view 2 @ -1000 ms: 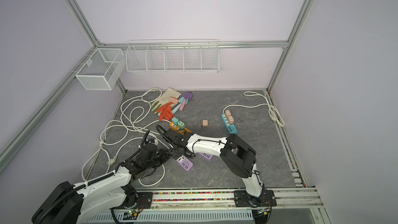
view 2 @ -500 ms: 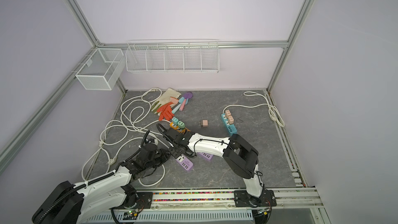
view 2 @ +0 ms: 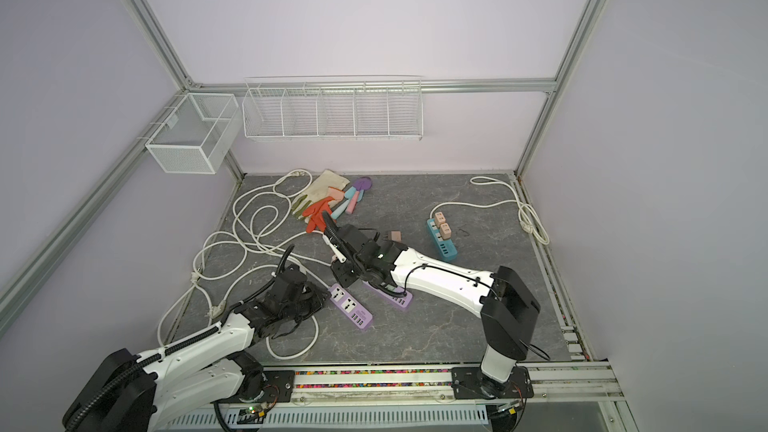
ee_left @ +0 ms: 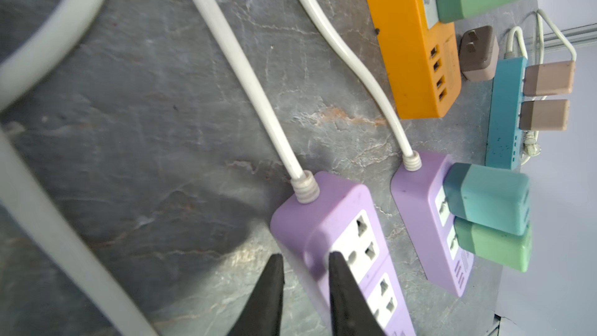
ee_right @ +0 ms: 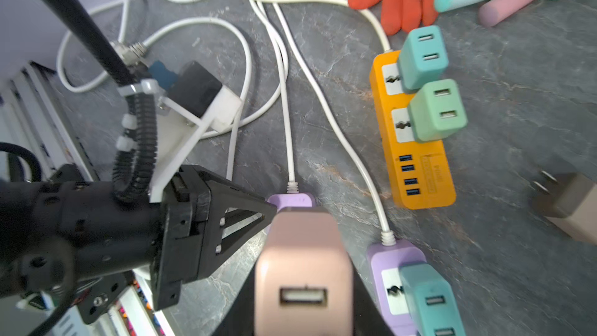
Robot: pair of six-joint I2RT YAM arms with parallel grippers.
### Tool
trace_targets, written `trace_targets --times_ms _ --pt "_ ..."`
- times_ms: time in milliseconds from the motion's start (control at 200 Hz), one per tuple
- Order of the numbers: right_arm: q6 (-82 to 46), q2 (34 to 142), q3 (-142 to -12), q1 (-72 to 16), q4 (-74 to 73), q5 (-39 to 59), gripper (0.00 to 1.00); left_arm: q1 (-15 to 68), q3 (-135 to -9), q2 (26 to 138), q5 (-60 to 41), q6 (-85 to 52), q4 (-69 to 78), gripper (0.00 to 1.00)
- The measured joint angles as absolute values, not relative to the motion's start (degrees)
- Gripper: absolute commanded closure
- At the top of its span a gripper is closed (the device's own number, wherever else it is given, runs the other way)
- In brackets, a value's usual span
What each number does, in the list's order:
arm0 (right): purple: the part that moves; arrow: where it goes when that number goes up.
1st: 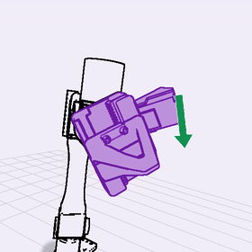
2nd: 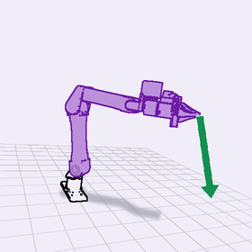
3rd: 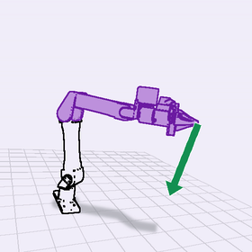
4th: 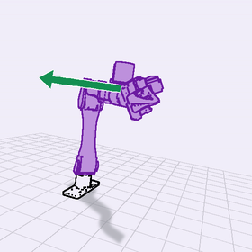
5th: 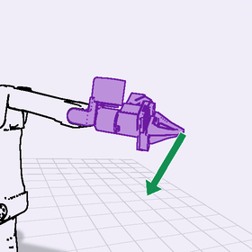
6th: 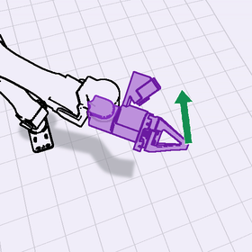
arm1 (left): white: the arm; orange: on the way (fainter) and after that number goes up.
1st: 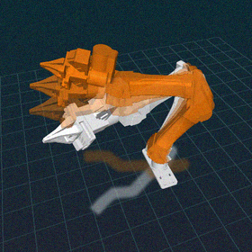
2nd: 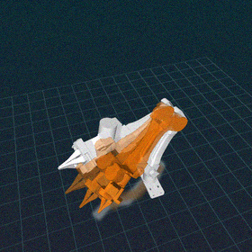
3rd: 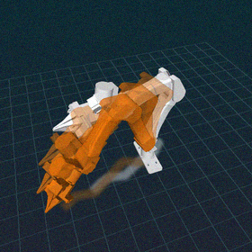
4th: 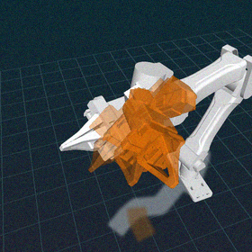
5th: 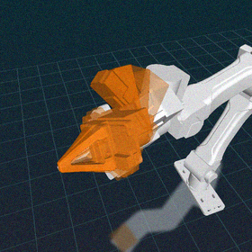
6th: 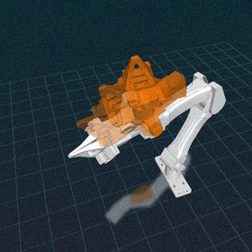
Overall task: Pull the plug off the socket
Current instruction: 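Lift the pink plug and carry it farther from the robot with the right gripper, then lower the pink plug beside the other pink plug and open the right gripper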
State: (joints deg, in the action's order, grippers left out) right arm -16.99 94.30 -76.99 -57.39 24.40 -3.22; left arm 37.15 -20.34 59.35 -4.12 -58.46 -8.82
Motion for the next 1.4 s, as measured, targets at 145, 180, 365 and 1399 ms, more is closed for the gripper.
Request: trace_targets --times_ms 145,180,365,1399 --pt "-21.47 87.9 -72.66 -50.68 22.63 -0.23 0.82 37.15 -25.32 59.37 -3.95 -56.86 -11.22 0.71" --pt "-22.68 86.7 -71.29 -48.82 21.87 0.38 0.82 37.15 -26.37 59.44 -3.95 -56.51 -11.38 0.7" --pt "-28.73 83.66 -63.11 -40.07 17.74 3.18 0.82 37.65 -28.8 59.94 -3.88 -55.29 -11.42 0.68" --pt "-41.58 100.97 -55.37 -31.59 -3.73 6.28 0.8 44.75 -31.07 65.52 0.64 -55.9 -8.34 0.64"
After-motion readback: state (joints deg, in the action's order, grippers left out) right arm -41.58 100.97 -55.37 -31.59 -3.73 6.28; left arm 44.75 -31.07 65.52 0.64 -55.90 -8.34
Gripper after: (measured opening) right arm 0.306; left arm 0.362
